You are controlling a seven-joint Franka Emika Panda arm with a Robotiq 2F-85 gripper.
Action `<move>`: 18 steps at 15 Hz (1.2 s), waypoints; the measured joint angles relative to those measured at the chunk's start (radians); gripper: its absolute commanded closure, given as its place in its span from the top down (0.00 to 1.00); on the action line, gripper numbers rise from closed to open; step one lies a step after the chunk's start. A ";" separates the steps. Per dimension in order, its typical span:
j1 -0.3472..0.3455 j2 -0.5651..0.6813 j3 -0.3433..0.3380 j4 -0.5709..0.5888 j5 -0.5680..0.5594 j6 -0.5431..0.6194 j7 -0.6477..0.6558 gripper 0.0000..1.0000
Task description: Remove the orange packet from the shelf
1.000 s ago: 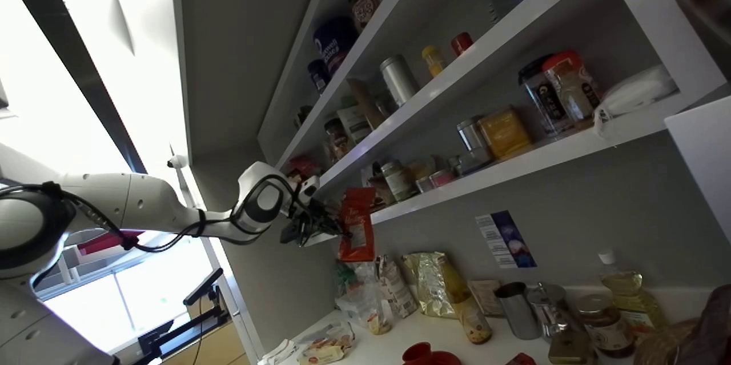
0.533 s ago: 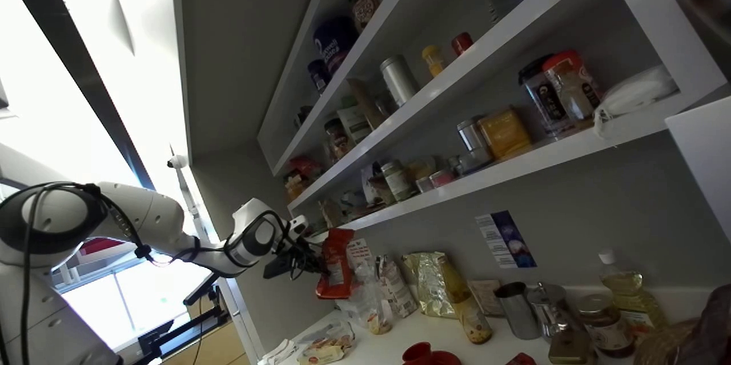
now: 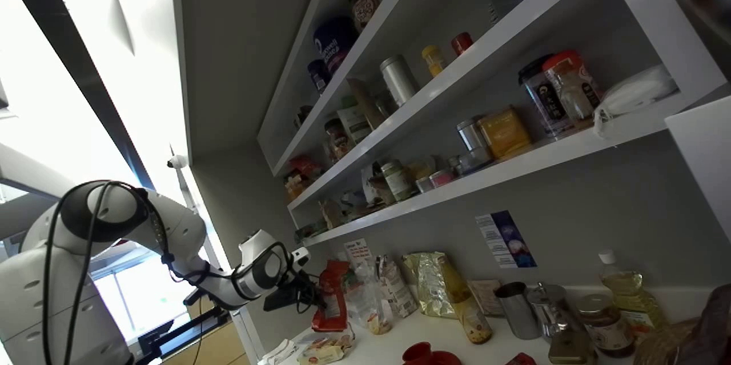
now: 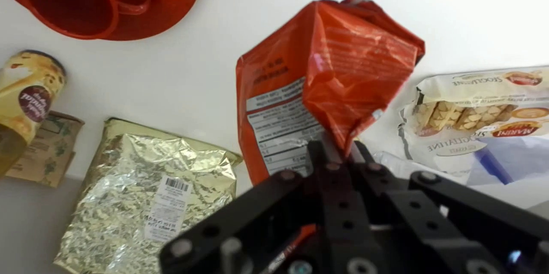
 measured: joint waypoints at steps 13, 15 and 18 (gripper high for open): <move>-0.010 0.452 -0.094 0.177 -0.265 0.402 -0.073 0.02; -0.007 0.532 -0.101 0.211 -0.266 0.469 -0.107 0.02; -0.003 0.646 -0.110 0.263 -0.259 0.557 -0.166 0.02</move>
